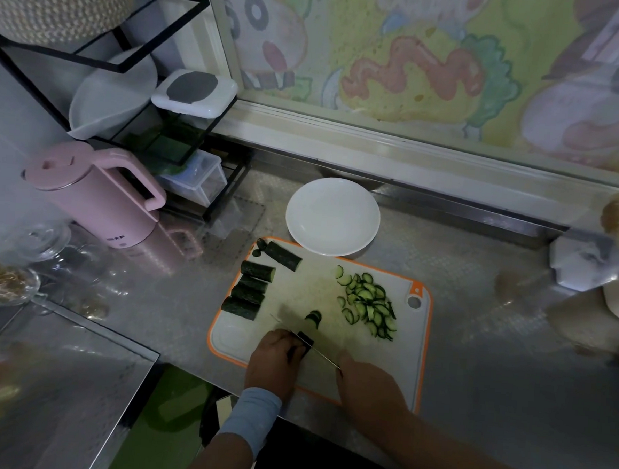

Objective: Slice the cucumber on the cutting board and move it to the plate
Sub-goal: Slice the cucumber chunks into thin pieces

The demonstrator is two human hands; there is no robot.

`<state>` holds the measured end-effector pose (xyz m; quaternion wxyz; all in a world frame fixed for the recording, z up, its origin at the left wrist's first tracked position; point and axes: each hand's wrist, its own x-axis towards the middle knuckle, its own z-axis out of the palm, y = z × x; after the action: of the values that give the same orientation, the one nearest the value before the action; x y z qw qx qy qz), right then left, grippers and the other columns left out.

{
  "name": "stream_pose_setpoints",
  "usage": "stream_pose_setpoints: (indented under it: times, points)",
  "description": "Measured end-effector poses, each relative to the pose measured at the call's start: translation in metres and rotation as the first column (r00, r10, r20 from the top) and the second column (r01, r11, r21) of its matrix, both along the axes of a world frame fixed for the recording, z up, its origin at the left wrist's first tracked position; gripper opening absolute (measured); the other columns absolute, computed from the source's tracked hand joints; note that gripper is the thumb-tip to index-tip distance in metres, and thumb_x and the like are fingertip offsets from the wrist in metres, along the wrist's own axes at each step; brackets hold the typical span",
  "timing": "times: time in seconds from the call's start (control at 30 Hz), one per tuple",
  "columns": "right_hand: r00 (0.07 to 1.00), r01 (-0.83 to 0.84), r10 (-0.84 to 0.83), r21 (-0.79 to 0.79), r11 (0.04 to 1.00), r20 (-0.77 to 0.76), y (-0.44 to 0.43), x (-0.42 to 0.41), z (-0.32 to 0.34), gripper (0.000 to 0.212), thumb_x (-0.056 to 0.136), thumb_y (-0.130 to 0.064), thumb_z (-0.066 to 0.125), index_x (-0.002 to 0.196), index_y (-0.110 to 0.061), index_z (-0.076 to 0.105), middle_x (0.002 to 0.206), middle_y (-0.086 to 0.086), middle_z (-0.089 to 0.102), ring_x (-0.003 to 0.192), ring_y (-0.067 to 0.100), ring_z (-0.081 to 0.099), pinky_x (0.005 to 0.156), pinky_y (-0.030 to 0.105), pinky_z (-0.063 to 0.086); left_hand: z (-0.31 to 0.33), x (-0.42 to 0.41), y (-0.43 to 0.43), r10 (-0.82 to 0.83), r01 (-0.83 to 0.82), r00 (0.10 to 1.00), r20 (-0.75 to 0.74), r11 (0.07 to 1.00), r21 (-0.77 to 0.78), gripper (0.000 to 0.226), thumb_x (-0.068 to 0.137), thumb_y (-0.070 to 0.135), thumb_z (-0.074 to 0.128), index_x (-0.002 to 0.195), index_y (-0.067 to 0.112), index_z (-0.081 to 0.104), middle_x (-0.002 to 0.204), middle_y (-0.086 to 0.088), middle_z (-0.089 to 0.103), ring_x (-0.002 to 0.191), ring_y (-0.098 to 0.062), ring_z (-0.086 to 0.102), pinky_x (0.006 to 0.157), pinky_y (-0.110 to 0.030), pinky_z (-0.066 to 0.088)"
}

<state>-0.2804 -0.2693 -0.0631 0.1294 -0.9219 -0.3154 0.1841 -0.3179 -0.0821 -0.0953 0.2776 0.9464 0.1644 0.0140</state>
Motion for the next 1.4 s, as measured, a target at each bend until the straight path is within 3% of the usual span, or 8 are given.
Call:
stream_pose_setpoints:
  times: [0.2, 0.4, 0.67, 0.83, 1.0, 1.07, 1.17, 1.4]
  points:
    - [0.997, 0.013, -0.011, 0.025, 1.0, -0.076, 0.028, 0.009, -0.005, 0.033, 0.101, -0.02, 0.035, 0.129, -0.009, 0.045, 0.114, 0.01, 0.061, 0.103, 0.029, 0.06, 0.079, 0.037, 0.044, -0.002, 0.0, -0.001, 0.003, -0.002, 0.999, 0.036, 0.999, -0.037, 0.004, 0.074, 0.017, 0.077, 0.077, 0.018, 0.074, 0.083, 0.0, 0.063, 0.081, -0.019, 0.059, 0.064, -0.023, 0.046]
    - [0.998, 0.012, -0.011, 0.009, 1.0, -0.056, 0.039, 0.012, -0.007, 0.043, 0.1, -0.019, 0.033, 0.142, -0.007, 0.034, 0.116, 0.011, 0.061, 0.104, 0.029, 0.06, 0.082, 0.037, 0.045, -0.003, 0.0, -0.002, 0.028, -0.028, 1.0, 0.013, 0.999, -0.026, 0.003, 0.074, 0.016, 0.076, 0.076, 0.016, 0.074, 0.08, -0.002, 0.064, 0.082, -0.022, 0.059, 0.065, -0.028, 0.048]
    - [0.995, -0.002, -0.002, 0.05, 0.999, 0.096, 0.011, 0.004, 0.006, 0.014, 0.097, -0.025, 0.049, 0.104, -0.013, 0.052, 0.081, 0.004, 0.065, 0.068, 0.022, 0.063, 0.053, 0.029, 0.03, 0.001, 0.0, -0.003, 0.018, -0.018, 1.0, -0.005, 1.0, 0.007, 0.009, 0.081, 0.023, 0.07, 0.085, 0.016, 0.074, 0.087, -0.001, 0.065, 0.085, -0.02, 0.058, 0.072, -0.022, 0.044]
    - [0.999, 0.039, -0.04, 0.034, 0.999, 0.025, 0.002, 0.0, 0.009, 0.024, 0.102, -0.029, 0.028, 0.115, -0.017, 0.045, 0.094, 0.005, 0.063, 0.082, 0.026, 0.06, 0.06, 0.032, 0.031, 0.0, -0.001, -0.001, 0.006, -0.006, 1.0, 0.017, 1.0, 0.012, 0.004, 0.076, 0.019, 0.077, 0.078, 0.017, 0.074, 0.082, 0.0, 0.066, 0.078, -0.02, 0.061, 0.067, -0.02, 0.045]
    - [0.996, -0.017, 0.014, 0.03, 0.999, 0.084, 0.008, 0.004, 0.001, 0.029, 0.09, -0.028, 0.058, 0.113, -0.012, 0.054, 0.085, 0.004, 0.066, 0.074, 0.022, 0.064, 0.056, 0.03, 0.041, 0.001, -0.002, -0.004, 0.033, -0.033, 0.999, 0.007, 0.999, 0.009, 0.007, 0.078, 0.023, 0.075, 0.08, 0.017, 0.074, 0.081, -0.001, 0.065, 0.078, -0.019, 0.06, 0.063, -0.022, 0.046]
    - [1.0, -0.007, 0.006, 0.035, 0.999, 0.026, 0.013, 0.006, -0.003, 0.032, 0.091, -0.021, 0.052, 0.119, -0.007, 0.054, 0.087, 0.007, 0.067, 0.075, 0.024, 0.065, 0.058, 0.03, 0.043, 0.002, -0.003, -0.004, 0.029, -0.029, 1.0, 0.012, 1.0, 0.012, 0.006, 0.078, 0.023, 0.075, 0.08, 0.018, 0.074, 0.08, -0.001, 0.065, 0.077, -0.019, 0.061, 0.061, -0.023, 0.046]
    - [0.996, -0.027, 0.023, 0.047, 0.999, 0.091, 0.026, 0.01, -0.011, 0.032, 0.064, -0.026, 0.067, 0.094, -0.014, 0.064, 0.058, -0.003, 0.061, 0.046, 0.009, 0.058, 0.039, 0.022, 0.039, 0.002, -0.004, -0.003, 0.009, -0.01, 1.0, 0.01, 1.0, 0.021, 0.007, 0.08, 0.022, 0.072, 0.085, 0.018, 0.075, 0.087, 0.0, 0.067, 0.084, -0.019, 0.061, 0.066, -0.024, 0.047]
    - [0.99, -0.058, 0.048, 0.075, 0.995, 0.132, 0.039, 0.013, -0.027, 0.038, 0.077, -0.023, 0.038, 0.102, -0.01, 0.064, 0.061, 0.0, 0.063, 0.046, 0.012, 0.06, 0.039, 0.02, 0.045, 0.004, 0.0, -0.001, 0.003, -0.003, 1.0, -0.017, 1.0, -0.009, 0.006, 0.08, 0.02, 0.071, 0.076, 0.016, 0.072, 0.083, -0.002, 0.062, 0.084, -0.021, 0.058, 0.065, -0.027, 0.045]
